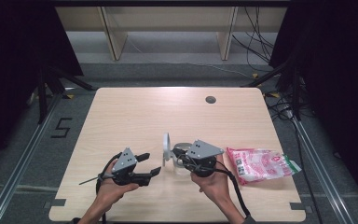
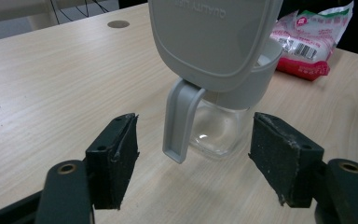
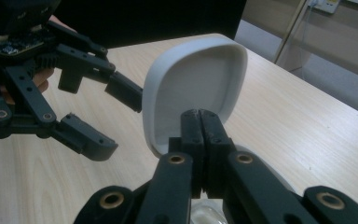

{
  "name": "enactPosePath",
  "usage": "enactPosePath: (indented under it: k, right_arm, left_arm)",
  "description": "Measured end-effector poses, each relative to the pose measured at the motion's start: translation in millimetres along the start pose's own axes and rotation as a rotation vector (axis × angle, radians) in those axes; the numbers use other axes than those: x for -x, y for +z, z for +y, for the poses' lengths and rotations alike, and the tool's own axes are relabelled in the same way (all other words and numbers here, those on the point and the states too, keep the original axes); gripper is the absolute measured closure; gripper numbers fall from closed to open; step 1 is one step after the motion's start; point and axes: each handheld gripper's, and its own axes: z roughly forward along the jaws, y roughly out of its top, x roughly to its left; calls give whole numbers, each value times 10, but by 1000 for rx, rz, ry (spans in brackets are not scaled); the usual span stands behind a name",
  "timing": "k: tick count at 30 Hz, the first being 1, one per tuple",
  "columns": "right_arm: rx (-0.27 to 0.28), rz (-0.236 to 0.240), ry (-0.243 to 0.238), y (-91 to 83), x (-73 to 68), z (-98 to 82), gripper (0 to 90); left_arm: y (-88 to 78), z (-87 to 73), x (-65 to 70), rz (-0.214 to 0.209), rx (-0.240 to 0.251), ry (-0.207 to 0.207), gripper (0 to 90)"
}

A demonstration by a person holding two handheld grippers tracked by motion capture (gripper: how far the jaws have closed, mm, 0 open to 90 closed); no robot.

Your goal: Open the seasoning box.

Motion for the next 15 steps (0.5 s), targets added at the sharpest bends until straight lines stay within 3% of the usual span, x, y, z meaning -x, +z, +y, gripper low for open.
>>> enactPosePath:
  k: [6, 8, 9, 11, 13, 14, 15]
  right_arm:
    - [-16, -32, 26, -138, 88, -118, 809]
    - [-30, -67, 70, -298, 184, -301, 778]
    - [-30, -67, 70, -298, 184, -301, 778]
    - [-52, -91, 142, -443, 236, -436, 741]
    - [-51, -106, 148, -498, 256, -477, 721]
    - [-48, -127, 149, -550, 274, -518, 706]
    - [-52, -147, 188, -627, 278, -578, 681]
  left_arm:
    - [28, -73, 26, -12, -1, -15, 308]
    - [32, -105, 37, -7, -9, -18, 306]
    - [32, -105, 37, -7, -9, -18, 305]
    - [31, -123, 37, -11, -12, -22, 301]
    - [30, -140, 43, -14, -10, -30, 301]
    - [22, -148, 36, -14, -13, -21, 301]
    - [20, -148, 23, -17, -14, -3, 300]
